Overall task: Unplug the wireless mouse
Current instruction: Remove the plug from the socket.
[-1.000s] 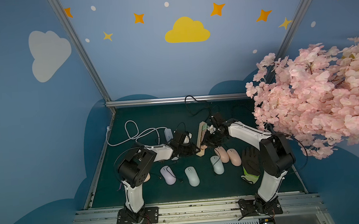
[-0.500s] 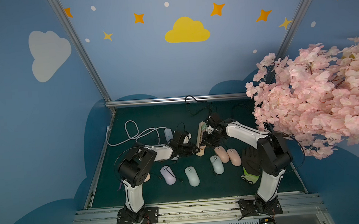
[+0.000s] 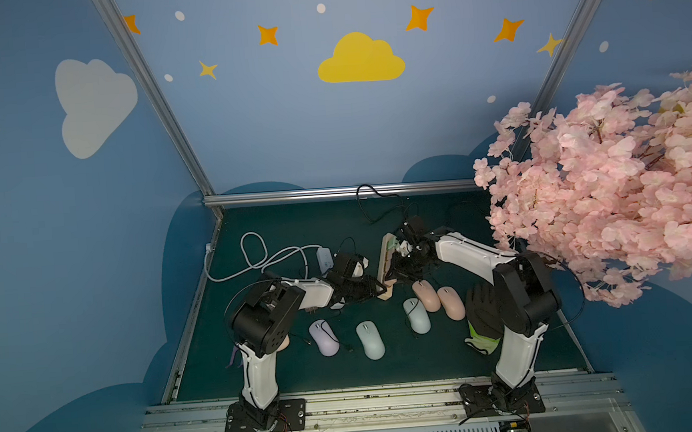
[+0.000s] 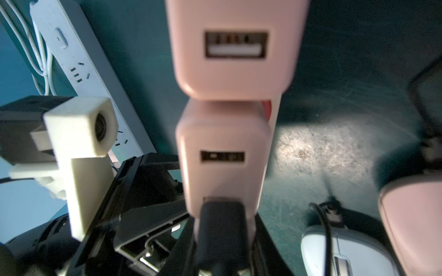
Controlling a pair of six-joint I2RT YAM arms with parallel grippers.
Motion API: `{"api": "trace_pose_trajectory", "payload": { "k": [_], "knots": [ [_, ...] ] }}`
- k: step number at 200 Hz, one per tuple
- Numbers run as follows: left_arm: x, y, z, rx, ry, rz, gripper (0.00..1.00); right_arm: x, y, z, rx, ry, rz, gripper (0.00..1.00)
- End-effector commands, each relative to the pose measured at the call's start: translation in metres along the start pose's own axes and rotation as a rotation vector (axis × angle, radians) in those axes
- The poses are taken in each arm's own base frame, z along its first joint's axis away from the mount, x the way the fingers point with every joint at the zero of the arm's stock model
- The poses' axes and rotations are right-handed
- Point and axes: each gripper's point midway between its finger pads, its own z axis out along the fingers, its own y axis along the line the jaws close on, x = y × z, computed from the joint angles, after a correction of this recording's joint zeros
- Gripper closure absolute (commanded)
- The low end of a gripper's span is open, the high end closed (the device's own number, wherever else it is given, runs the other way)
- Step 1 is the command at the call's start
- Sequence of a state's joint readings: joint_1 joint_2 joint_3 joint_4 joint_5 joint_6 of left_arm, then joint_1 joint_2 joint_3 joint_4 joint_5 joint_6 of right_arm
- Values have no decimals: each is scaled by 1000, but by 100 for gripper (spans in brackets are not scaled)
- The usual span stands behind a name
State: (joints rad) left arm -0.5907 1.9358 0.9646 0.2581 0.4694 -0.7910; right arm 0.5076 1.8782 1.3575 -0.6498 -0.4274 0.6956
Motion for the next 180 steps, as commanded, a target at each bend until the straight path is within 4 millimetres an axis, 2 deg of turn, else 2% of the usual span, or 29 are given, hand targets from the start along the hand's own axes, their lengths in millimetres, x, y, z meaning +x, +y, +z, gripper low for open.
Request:
{"api": "trace_pose_trajectory", "payload": {
  "k": [1,23,43,65,77,91,103,120,149,161,180],
  "knots": [
    [18,52,6,-155,29,-74,70,-5,9,-4,-36,-7,-27,88],
    [17,59,4,-180,19,-95,88,-2,0,-6,1,-25,-8,88],
    [17,66,1,-213,11,-114,96,1,-8,-5,9,-50,33,87],
    [18,72,-1,-237,8,-130,96,5,-11,-3,66,-75,50,87],
    [19,76,-2,-253,9,-144,96,6,-2,-2,41,-61,24,88],
    [20,80,-4,-263,6,-162,96,7,15,-1,-66,-29,-30,90],
    [20,83,-7,-265,0,-175,96,8,22,-4,-127,-18,-64,90],
    [18,87,-10,-271,-10,-190,96,6,12,-10,-113,-31,-65,90],
    [18,90,-11,-281,-11,-197,96,5,-12,-16,26,-59,9,92],
    [19,91,-11,-285,-10,-199,96,7,-13,-18,75,-48,27,93],
    [20,93,-14,-301,-11,-202,96,10,5,-19,51,-17,-1,93]
  ]
}}
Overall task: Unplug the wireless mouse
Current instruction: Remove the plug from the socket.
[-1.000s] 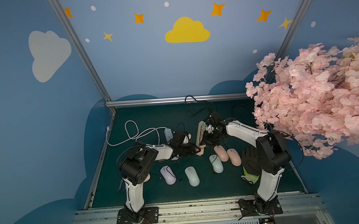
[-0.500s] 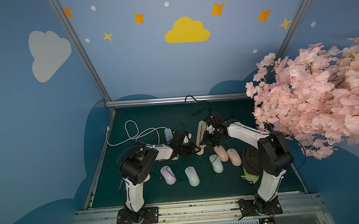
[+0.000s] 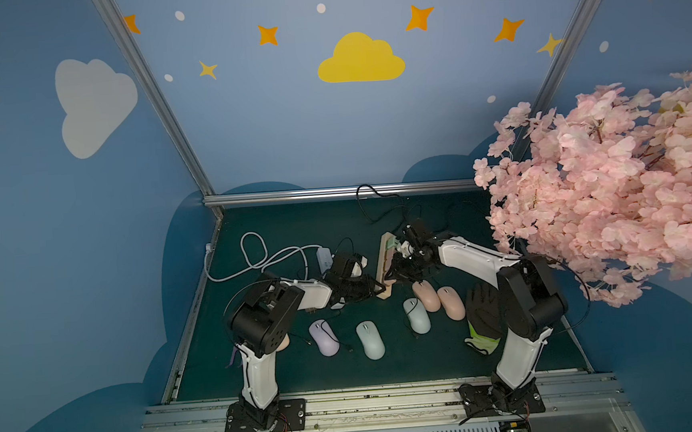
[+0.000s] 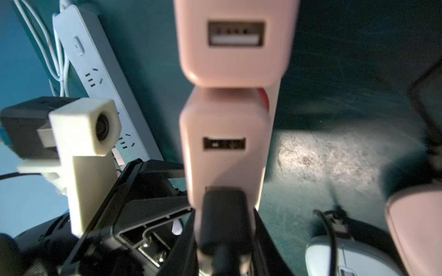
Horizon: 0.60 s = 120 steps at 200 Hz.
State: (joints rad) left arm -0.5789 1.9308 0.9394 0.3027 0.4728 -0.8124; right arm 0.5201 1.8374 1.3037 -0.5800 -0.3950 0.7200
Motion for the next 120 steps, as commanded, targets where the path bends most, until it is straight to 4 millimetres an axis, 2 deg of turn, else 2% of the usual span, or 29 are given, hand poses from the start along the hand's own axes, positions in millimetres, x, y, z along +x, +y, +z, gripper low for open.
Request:
{"api": "trace_pose_trajectory", "payload": {
  "k": [1,20,40,68,103,120],
  "knots": [
    [21,91,-13,-317,6,-182,96,9,4,-18,58,38,8,93],
    [21,91,-14,-325,3,-181,96,13,9,-23,27,67,14,93],
    [20,93,-14,-329,1,-186,96,17,-1,-25,-9,79,46,94],
    [20,93,-15,-334,0,-186,96,12,-12,-28,10,24,57,94],
    [20,94,-15,-336,0,-189,96,11,-2,-37,190,13,4,97],
    [21,94,-16,-338,-1,-189,96,14,5,-32,130,34,-55,98]
  ]
}}
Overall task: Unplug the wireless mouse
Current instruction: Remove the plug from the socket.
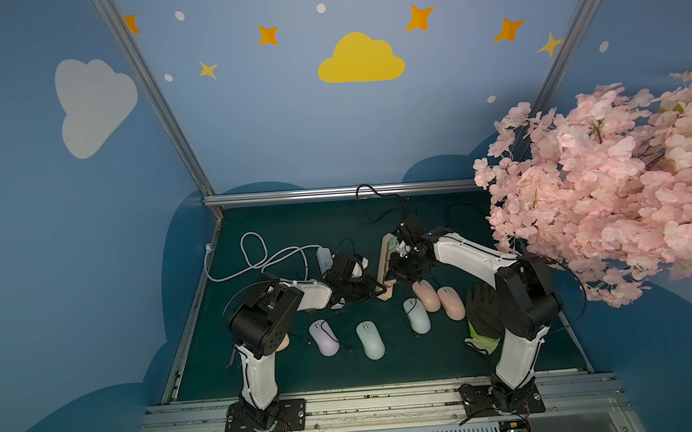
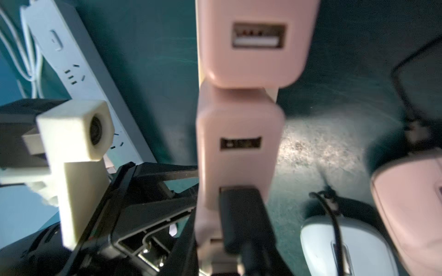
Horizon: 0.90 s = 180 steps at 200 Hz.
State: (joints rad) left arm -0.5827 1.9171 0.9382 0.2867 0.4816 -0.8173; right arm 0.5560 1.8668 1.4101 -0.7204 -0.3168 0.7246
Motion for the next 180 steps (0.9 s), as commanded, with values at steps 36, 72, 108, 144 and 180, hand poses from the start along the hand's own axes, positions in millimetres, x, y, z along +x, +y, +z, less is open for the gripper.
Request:
{"api": "trace_pose_trajectory", "payload": {
  "k": [36,72,108,144,180],
  "knots": [
    [17,98,-14,-344,-13,-187,96,10,-11,-29,-188,23,-49,98],
    [17,98,-14,-344,-13,-190,96,11,-31,-36,50,6,29,99],
    [16,99,-17,-360,-19,-190,96,12,-7,-34,-74,16,-33,99],
    [17,101,-17,-364,-18,-190,96,9,-21,-47,-79,-14,-15,99],
    [17,101,-16,-362,-18,-195,96,10,-18,-42,-29,9,32,100]
  ]
}}
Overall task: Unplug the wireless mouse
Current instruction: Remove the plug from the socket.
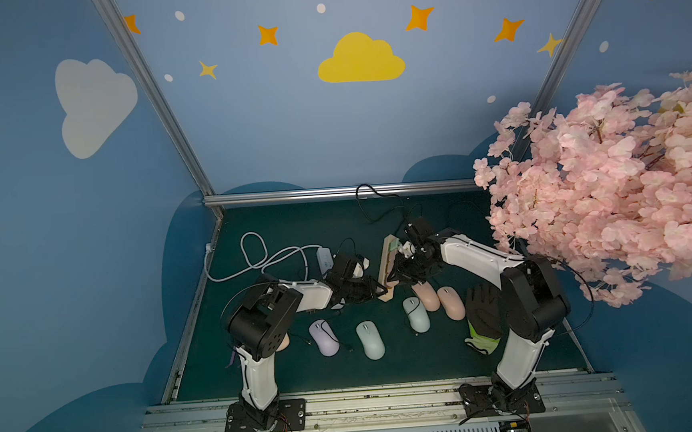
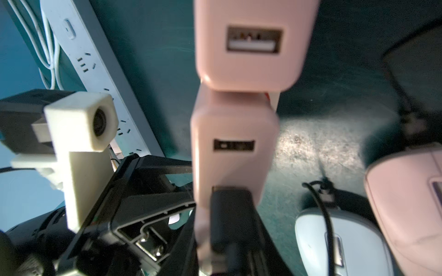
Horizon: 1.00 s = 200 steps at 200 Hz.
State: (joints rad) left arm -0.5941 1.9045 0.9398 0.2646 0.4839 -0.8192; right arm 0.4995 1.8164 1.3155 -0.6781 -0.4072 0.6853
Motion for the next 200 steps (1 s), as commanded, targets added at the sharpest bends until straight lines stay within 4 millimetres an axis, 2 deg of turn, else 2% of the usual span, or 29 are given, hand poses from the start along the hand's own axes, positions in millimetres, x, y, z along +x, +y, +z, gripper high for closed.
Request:
{"api": "trace_pose_trajectory", "payload": {
  "k": [1,22,55,66,100,117,163,192,200],
  "knots": [
    [12,106,-15,-360,-32,-199,96,5,0,-36,33,-25,17,100],
    [14,108,-17,-367,-33,-200,96,3,17,-37,-105,-48,-75,100],
    [13,108,-16,-365,-32,-202,96,-1,6,-43,-135,-80,-47,100],
    [13,108,-16,-363,-32,-203,96,-1,8,-43,-121,-76,-40,100],
    [12,106,-17,-359,-35,-201,96,4,44,-54,-169,-77,-148,100],
    [11,106,-16,-353,-40,-208,96,9,53,-65,-193,-84,-199,99],
    [-17,101,-9,-313,-77,-244,96,17,60,-107,-197,-206,-308,95],
    [-31,99,-2,-312,-77,-244,96,19,61,-119,-199,-253,-331,95],
    [-33,99,-1,-311,-74,-243,92,19,61,-121,-194,-259,-335,95]
  ]
}}
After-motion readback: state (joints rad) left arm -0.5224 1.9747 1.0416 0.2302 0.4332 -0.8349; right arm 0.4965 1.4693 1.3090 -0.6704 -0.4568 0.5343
